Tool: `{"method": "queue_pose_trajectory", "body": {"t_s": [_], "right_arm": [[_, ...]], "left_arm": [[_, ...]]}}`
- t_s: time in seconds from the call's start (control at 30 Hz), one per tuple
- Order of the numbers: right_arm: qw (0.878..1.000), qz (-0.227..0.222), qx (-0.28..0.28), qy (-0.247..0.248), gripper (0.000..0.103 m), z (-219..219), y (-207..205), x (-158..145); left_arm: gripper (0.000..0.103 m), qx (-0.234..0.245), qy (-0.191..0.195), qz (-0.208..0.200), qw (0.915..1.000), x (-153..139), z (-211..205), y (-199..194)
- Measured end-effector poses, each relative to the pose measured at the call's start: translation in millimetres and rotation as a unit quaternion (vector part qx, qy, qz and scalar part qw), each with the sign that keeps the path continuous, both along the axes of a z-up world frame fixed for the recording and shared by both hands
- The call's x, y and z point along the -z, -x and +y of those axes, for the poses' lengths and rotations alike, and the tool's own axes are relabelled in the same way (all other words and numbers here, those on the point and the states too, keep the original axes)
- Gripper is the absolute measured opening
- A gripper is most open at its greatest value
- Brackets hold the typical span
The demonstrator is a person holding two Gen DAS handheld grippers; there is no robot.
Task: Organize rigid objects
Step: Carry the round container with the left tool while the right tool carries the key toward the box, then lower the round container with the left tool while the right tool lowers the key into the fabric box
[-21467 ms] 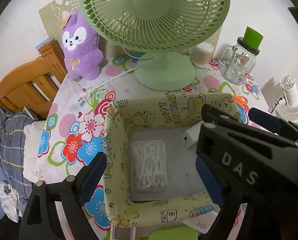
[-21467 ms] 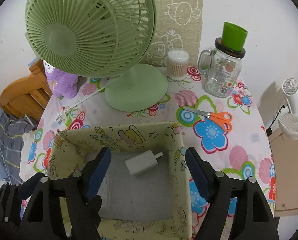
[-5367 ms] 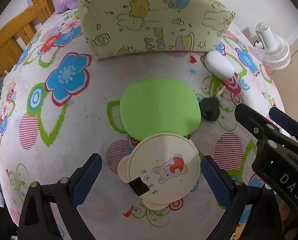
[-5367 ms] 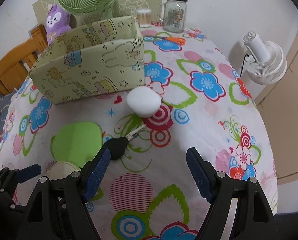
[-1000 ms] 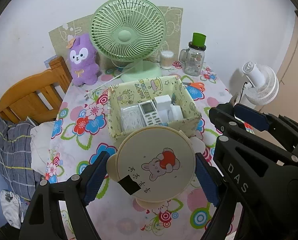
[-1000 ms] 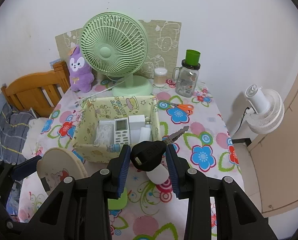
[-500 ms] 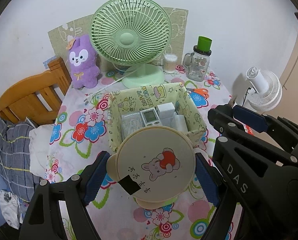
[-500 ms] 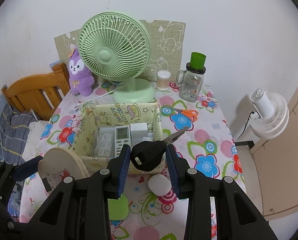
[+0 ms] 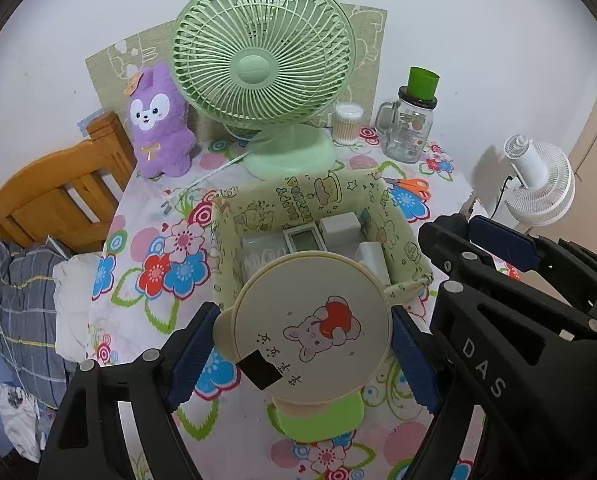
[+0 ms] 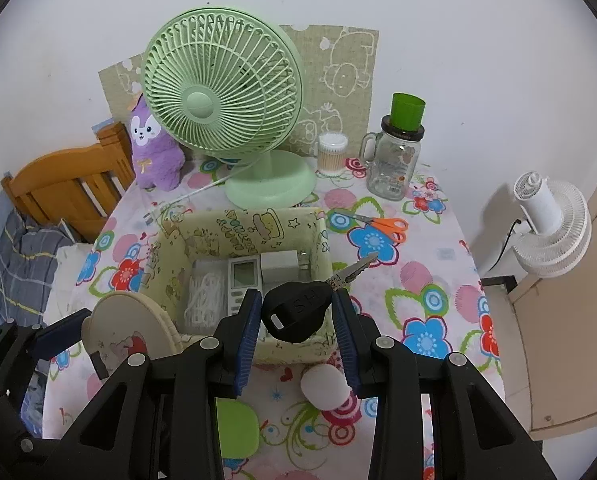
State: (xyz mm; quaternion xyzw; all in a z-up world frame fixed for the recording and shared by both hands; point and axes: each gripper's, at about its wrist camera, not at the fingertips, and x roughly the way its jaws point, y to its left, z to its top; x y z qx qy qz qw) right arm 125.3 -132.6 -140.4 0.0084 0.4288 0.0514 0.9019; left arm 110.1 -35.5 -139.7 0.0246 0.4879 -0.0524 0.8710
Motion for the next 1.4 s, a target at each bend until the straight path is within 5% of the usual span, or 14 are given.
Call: {"method": "queue_pose_trajectory", "body": {"t_s": [1.4], "right_arm": [[0.999, 0.037, -0.031, -0.008, 0.039, 12.6, -90.9, 39.0]], "left_arm": [[0.085, -0.026, 0.006, 0.038, 0.9989, 55.3, 2.8, -95.1]]}}
